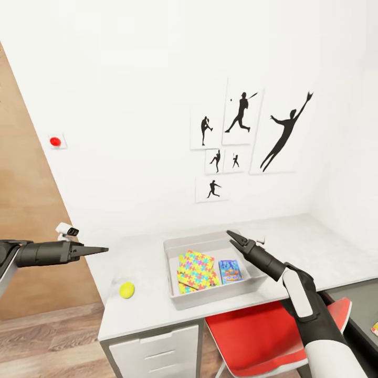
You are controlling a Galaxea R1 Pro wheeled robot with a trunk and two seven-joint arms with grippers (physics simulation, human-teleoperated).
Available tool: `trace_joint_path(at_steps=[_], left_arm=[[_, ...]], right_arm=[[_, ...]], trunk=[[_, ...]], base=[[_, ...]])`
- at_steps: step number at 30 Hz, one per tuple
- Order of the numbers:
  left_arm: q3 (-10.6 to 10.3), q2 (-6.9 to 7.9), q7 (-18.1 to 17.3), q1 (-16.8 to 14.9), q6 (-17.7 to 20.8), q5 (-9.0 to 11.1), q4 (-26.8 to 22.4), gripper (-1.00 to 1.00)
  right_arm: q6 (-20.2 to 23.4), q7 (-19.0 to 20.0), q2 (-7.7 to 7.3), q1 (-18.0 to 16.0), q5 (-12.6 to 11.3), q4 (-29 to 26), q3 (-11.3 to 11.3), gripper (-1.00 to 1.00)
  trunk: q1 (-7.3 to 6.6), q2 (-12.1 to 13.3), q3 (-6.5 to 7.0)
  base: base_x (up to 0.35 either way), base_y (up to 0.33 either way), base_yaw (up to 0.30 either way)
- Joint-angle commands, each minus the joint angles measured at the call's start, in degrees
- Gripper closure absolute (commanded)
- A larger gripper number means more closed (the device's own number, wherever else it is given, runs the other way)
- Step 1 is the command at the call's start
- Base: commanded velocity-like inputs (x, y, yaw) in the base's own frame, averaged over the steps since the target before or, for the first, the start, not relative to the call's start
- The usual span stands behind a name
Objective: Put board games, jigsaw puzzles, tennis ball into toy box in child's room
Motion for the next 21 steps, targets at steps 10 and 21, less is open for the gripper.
trace_joint_path(at_steps=[10, 21], left_arm=[[-0.03, 0.02, -0.21, -0.05, 0.64, 0.0, -0.08, -1.0], [-0.06, 0.01, -0.21, -0.05, 0.66, -0.03, -0.09, -1.0]], right_arm=[[0.37, 0.08, -0.03, 0.31, -0.2, -0.02, -0.27, -1.0], [0.37, 0.08, -0.08, 0.34, -0.21, 0.07, -1.23, -1.0]], trunk=[[0.04, -0.13, 0.78], [0.04, -0.13, 1.79]], base=[[-0.117, 0.0, 0.0], [-0.041, 0.0, -0.002]])
